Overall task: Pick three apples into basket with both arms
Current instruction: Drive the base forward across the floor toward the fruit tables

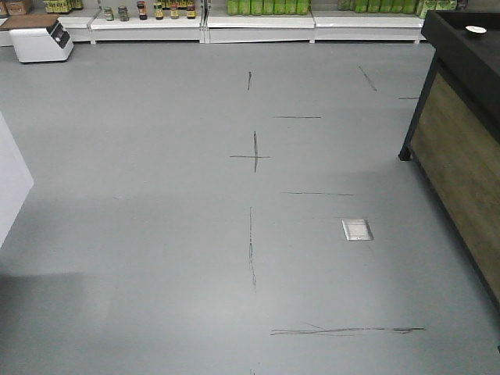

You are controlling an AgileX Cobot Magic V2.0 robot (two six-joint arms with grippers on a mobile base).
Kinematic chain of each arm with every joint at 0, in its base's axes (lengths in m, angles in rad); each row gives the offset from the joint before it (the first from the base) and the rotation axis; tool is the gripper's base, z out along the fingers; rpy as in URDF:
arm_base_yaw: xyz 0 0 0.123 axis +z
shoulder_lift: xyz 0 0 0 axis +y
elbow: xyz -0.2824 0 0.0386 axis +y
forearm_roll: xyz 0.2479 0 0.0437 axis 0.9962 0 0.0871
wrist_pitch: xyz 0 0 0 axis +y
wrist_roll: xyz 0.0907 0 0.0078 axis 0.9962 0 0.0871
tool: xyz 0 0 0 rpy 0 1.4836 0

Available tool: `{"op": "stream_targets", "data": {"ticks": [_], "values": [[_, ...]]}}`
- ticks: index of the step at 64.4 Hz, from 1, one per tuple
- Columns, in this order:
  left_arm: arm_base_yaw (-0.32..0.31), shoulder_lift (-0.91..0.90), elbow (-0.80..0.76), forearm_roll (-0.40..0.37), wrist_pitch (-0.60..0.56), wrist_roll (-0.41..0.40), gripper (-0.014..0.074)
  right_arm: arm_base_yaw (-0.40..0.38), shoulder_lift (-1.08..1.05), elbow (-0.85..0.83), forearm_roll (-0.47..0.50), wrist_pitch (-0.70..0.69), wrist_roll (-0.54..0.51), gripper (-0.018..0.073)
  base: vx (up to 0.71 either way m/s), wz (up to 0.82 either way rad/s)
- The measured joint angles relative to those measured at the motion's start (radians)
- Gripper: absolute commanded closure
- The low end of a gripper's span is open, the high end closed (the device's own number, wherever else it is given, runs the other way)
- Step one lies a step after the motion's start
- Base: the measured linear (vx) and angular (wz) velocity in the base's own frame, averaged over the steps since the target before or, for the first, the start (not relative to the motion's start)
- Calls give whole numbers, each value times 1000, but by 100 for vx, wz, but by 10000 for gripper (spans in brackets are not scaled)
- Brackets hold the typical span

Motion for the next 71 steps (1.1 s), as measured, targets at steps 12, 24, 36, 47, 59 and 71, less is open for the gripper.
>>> {"op": "stream_targets", "data": {"ticks": [12, 24, 36, 47, 59, 71], "values": [[0, 0, 0, 0, 0, 0, 603, 0, 0, 0, 0, 0, 0, 563, 5, 5], [0, 0, 0, 0, 0, 0, 603, 0, 0, 0, 0, 0, 0, 563, 8, 4], [0, 0, 0, 0, 0, 0, 603, 0, 0, 0, 0, 0, 0, 563, 11, -1], [0, 0, 0, 0, 0, 0, 603, 0, 0, 0, 0, 0, 0, 563, 13, -5], [0, 0, 0, 0, 0, 0, 603, 0, 0, 0, 0, 0, 0, 563, 13, -5], [0, 0, 0, 0, 0, 0, 603, 0, 0, 0, 0, 0, 0, 563, 12, 2]]}}
